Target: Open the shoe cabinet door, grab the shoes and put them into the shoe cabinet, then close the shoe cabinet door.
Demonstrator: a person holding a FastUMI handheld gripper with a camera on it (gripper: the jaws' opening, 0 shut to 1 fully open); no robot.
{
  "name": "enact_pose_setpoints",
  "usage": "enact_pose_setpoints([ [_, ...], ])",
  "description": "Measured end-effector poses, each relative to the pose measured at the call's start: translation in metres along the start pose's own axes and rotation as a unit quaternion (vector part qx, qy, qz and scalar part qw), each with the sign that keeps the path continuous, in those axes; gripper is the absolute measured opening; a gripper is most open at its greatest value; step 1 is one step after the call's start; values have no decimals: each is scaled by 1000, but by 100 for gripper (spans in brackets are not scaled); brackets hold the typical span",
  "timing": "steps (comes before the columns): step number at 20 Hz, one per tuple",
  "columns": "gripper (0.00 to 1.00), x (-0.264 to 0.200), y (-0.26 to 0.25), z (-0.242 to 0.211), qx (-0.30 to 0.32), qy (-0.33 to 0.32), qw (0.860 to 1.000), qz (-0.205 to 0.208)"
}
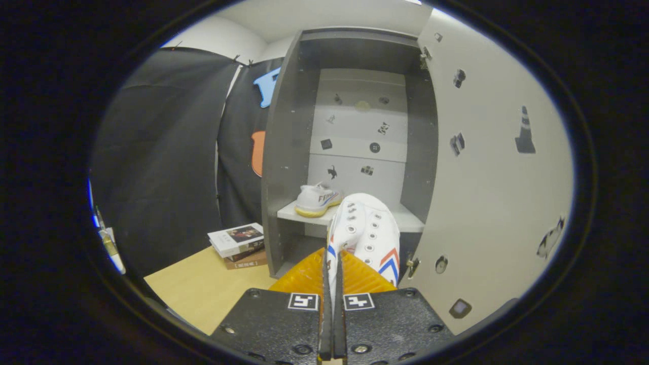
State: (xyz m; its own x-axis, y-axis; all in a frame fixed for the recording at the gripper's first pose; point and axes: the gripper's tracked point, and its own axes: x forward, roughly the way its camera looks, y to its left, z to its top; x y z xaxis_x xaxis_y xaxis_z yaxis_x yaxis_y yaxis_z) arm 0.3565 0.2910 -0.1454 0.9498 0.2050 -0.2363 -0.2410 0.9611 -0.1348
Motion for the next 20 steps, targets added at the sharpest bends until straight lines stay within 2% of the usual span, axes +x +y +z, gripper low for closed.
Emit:
enact_pose_setpoints([
  [5,5,30,-12,45,-9,0,1000,-16],
  [10,5,88,-26,77,4,17,1000,-23],
  [13,5,128,-46,92,-24,11,998,-50],
  [18,5,191,-54,82,-43,46,997,-38],
  [20,5,213,-62,75,-55,54,996,-49],
])
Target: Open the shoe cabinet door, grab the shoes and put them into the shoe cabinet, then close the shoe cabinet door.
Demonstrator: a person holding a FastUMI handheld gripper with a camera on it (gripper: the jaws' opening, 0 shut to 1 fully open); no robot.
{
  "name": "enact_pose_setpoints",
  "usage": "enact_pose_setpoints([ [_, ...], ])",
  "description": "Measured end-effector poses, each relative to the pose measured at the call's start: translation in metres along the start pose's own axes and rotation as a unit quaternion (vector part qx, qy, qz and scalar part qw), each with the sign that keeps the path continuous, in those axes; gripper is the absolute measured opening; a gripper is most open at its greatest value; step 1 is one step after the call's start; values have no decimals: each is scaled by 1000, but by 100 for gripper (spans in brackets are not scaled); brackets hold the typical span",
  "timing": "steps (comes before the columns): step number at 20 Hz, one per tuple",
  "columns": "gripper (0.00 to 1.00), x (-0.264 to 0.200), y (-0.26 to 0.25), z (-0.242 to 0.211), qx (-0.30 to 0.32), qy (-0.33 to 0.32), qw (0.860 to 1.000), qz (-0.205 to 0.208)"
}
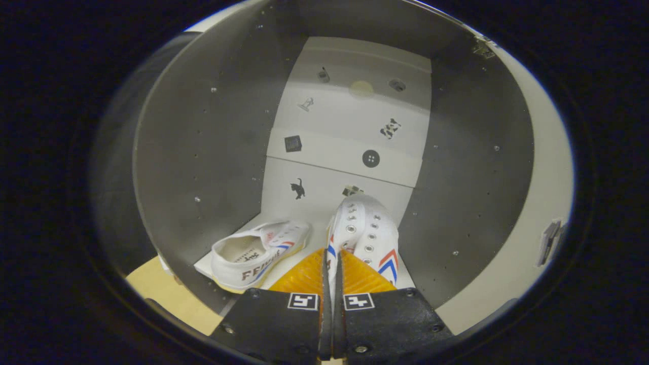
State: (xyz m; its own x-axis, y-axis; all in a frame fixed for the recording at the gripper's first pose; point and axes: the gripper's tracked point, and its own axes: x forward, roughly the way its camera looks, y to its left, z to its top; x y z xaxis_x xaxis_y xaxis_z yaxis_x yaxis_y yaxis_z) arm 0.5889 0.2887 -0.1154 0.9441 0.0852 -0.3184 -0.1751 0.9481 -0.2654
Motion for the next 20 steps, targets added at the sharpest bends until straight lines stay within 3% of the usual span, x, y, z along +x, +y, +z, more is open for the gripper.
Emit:
enact_pose_setpoints([
  [4,6,30,-6,-16,-7,15,1000,-3],
  [8,6,50,-3,-24,4,9,1000,20],
  [11,10,54,-8,-23,5,-2,1000,8],
  [13,18,53,-12,-10,5,-39,999,-6],
  [15,33,49,-23,-9,-1,-55,998,-34],
  [17,51,50,-21,-24,1,-45,999,-31],
  [19,55,45,-24,-27,2,-52,998,-38],
  [20,62,41,-21,-28,8,-56,998,-37],
])
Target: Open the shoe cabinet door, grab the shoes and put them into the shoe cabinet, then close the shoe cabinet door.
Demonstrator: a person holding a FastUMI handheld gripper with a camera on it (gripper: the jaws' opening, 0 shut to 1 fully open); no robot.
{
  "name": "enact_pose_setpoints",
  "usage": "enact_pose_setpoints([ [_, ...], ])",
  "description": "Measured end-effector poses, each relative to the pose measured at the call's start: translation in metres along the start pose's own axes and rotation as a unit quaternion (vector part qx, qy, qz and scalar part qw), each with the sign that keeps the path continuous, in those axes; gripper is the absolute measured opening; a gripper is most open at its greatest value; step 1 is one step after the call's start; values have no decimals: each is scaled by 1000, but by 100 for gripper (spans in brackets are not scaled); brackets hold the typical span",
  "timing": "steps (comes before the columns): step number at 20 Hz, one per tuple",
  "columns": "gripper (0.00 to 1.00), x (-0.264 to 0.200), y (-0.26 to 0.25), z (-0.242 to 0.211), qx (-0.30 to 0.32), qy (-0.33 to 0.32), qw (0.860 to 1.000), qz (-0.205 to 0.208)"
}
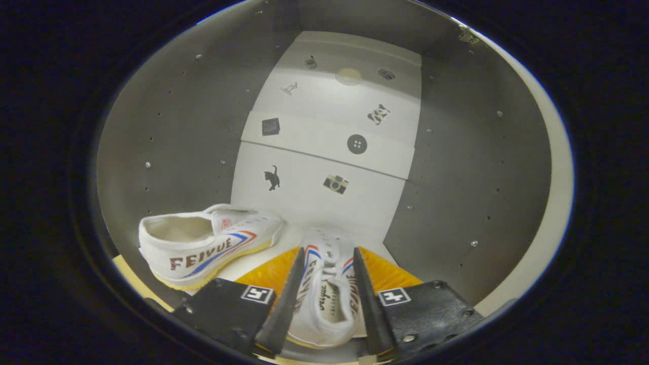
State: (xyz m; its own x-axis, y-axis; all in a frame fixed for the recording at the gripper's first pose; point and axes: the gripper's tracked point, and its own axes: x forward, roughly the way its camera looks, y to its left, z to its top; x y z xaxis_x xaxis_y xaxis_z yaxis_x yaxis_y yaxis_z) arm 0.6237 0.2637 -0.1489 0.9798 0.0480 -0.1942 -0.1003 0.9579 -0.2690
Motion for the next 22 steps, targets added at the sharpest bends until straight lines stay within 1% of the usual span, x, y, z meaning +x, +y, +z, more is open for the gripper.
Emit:
enact_pose_setpoints([
  [2,77,-14,4,5,20,-11,1000,3],
  [3,80,-24,8,11,33,-22,999,7],
  [6,99,-62,17,30,62,-56,996,21],
  [10,100,-123,27,49,99,-65,993,28],
  [13,100,-174,28,62,107,-69,992,23],
  [15,100,-208,29,61,104,-60,993,23],
  [18,100,-260,27,68,100,-63,993,26],
  [22,100,-330,13,60,95,-52,993,36],
])
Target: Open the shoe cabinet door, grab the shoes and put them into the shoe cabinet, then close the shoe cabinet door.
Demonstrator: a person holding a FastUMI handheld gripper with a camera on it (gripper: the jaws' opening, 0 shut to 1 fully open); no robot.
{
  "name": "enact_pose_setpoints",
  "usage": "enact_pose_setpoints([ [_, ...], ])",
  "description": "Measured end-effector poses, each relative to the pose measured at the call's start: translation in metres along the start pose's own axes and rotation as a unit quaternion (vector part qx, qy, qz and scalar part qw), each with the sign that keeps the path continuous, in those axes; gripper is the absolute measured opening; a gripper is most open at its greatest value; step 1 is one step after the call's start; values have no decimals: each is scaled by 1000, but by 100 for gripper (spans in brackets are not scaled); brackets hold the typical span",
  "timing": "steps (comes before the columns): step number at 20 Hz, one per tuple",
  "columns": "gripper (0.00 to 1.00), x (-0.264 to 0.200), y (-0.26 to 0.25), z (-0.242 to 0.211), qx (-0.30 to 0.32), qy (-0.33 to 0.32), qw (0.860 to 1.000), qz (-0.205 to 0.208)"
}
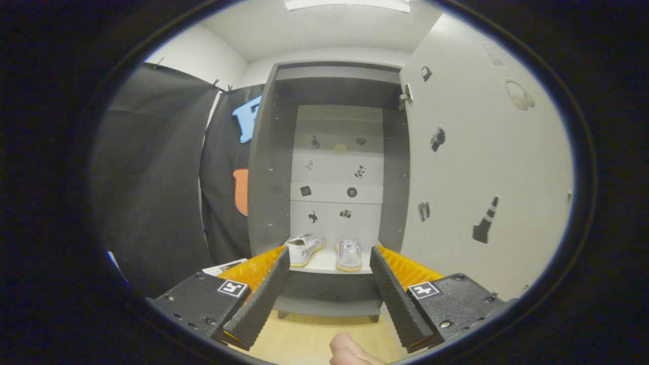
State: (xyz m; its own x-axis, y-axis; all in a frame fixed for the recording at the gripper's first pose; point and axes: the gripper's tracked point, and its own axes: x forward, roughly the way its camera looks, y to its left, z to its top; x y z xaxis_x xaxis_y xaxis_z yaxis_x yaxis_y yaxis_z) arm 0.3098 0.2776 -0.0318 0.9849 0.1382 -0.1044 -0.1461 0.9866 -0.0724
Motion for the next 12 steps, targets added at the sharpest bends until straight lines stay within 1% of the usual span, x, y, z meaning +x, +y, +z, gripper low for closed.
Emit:
enact_pose_setpoints([
  [2,100,-39,-6,-2,12,7,1000,18],
  [4,100,-71,-8,-7,17,16,998,54],
  [6,100,-101,-21,-11,18,17,997,73],
  [12,100,-174,-69,-14,2,-9,997,75],
])
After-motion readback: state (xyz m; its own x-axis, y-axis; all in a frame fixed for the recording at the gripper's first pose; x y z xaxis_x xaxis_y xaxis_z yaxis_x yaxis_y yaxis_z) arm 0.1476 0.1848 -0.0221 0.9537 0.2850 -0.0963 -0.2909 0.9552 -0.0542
